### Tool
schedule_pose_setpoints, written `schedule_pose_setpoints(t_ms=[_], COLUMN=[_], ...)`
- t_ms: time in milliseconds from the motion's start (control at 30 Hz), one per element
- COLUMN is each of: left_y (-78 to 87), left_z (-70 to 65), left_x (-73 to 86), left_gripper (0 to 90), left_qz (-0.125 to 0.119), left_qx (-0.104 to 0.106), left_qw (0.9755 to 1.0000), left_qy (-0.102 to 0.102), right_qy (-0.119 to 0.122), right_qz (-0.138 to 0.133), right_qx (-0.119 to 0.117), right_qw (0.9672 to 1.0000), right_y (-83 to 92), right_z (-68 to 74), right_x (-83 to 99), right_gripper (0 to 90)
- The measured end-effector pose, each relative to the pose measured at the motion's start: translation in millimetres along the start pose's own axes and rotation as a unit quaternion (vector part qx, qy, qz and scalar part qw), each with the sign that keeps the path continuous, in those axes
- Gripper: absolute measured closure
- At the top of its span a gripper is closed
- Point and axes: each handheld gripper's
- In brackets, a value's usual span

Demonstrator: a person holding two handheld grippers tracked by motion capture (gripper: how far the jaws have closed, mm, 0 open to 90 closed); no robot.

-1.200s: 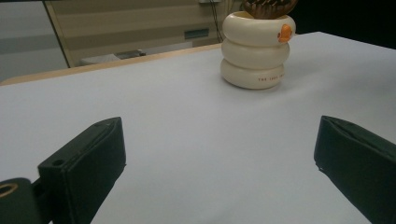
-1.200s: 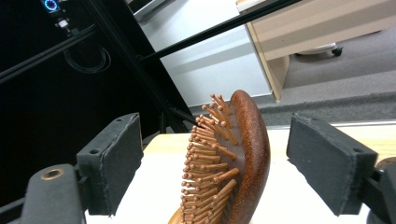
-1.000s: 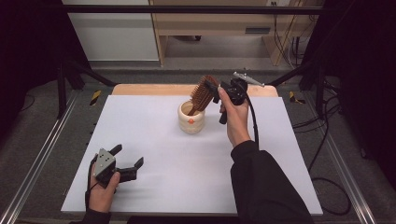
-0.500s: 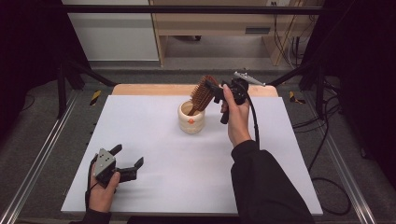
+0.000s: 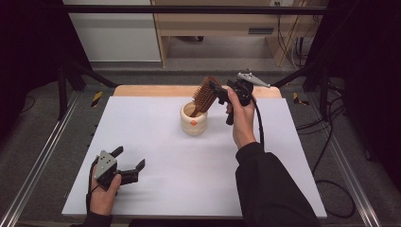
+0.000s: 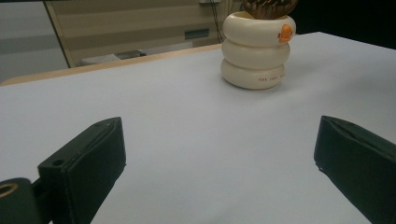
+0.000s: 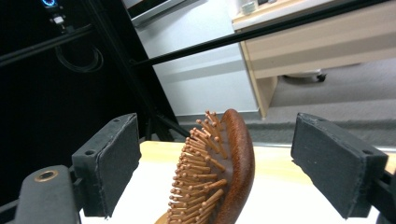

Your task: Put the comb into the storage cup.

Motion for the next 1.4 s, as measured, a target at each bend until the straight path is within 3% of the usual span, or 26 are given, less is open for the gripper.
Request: schedule_pose_setpoints(t_ms=[200, 500, 867, 1400], left_y=[0.0, -0.3, -0.2, -0.2], left_z=[0.0, -0.3, -0.5, -0.3], left_x=[0.0, 0.1, 0.2, 0.4], left_gripper=[1.9, 1.9, 1.9, 1.9], left_qz=[0.000, 0.001, 0.002, 0.003], left_qx=[0.000, 0.000, -0.001, -0.001], left_qw=[1.0000, 1.0000, 1.0000, 1.0000], left_qy=[-0.001, -0.002, -0.002, -0.002], right_qy=[0.037, 0.088, 0.098, 0.102], right_qz=[-0.015, -0.019, -0.009, 0.002], right_qx=[0.021, 0.026, 0.011, -0.006], right_qw=[0.9990, 0.9956, 0.9951, 0.9947], right_y=[5.9, 16.3, 28.7, 44.6], right_z=[2.1, 5.6, 4.1, -6.8], right_x=[-2.7, -5.4, -9.9, -9.7], right_gripper=[15.1, 12.4, 8.6, 11.1])
Point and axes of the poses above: each handheld gripper's, and its own axes: y roughly backward along the jaws, x roughly out of its underside, z roughly to its left, and after that the axes turned 3 degrees about z, right-handed
